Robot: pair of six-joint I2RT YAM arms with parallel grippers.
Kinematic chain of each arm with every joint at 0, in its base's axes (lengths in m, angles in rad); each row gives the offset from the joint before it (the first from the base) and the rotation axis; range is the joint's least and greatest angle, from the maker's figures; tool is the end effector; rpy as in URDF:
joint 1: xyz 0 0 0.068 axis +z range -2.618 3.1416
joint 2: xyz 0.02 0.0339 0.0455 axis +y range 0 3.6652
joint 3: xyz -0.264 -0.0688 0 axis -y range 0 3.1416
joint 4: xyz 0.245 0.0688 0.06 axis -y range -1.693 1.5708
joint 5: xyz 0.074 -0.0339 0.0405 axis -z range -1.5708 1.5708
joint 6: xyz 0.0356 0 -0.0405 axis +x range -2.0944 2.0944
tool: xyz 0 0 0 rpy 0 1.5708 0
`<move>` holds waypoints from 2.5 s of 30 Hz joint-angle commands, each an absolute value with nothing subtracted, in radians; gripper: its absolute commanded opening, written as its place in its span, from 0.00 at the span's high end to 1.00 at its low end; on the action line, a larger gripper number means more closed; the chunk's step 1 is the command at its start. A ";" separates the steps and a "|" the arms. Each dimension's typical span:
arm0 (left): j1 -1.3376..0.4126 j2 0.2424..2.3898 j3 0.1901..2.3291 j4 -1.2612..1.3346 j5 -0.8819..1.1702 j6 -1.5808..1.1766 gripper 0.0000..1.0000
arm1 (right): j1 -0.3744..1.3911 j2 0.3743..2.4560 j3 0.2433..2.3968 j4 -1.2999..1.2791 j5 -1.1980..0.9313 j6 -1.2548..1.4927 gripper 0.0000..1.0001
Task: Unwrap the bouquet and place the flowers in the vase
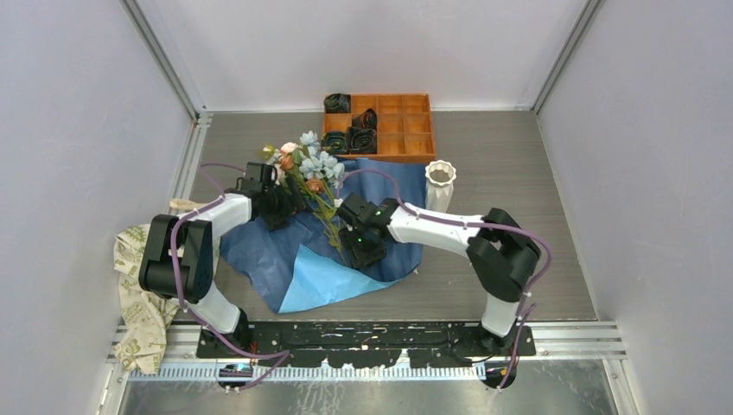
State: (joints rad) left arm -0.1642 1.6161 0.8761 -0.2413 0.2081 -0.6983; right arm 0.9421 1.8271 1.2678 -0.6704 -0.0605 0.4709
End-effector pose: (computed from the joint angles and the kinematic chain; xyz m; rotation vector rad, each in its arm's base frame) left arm 0.3084 -0.0586 0.1659 -0.6138 2.5596 -0.5834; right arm 0.2118 0.2949 0.1865 -0.6906 2.8120 0.3904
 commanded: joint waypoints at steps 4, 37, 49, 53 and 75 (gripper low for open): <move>-0.157 1.623 0.867 -0.288 0.137 -0.664 0.16 | 1.046 1.557 1.132 -0.667 -0.177 0.475 0.52; -0.181 1.035 1.076 -0.605 0.183 -0.620 0.13 | 1.149 1.356 1.297 -0.942 0.231 0.514 0.51; -0.181 0.781 1.219 -0.796 0.027 -0.568 0.08 | 1.019 1.850 1.807 -0.920 0.267 0.366 0.52; -0.181 0.773 1.206 -0.813 0.022 -0.558 0.07 | 0.955 2.014 1.995 -0.956 0.230 0.322 0.53; -0.181 0.842 1.101 -0.744 0.008 -0.536 0.07 | 0.923 2.417 2.261 -1.008 0.174 0.270 0.59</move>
State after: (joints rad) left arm -0.1776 0.8482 1.1080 -0.8005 0.0185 -0.5468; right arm 0.9318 2.4161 2.2169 -1.0271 0.1768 0.2855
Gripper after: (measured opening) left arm 0.928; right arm 0.411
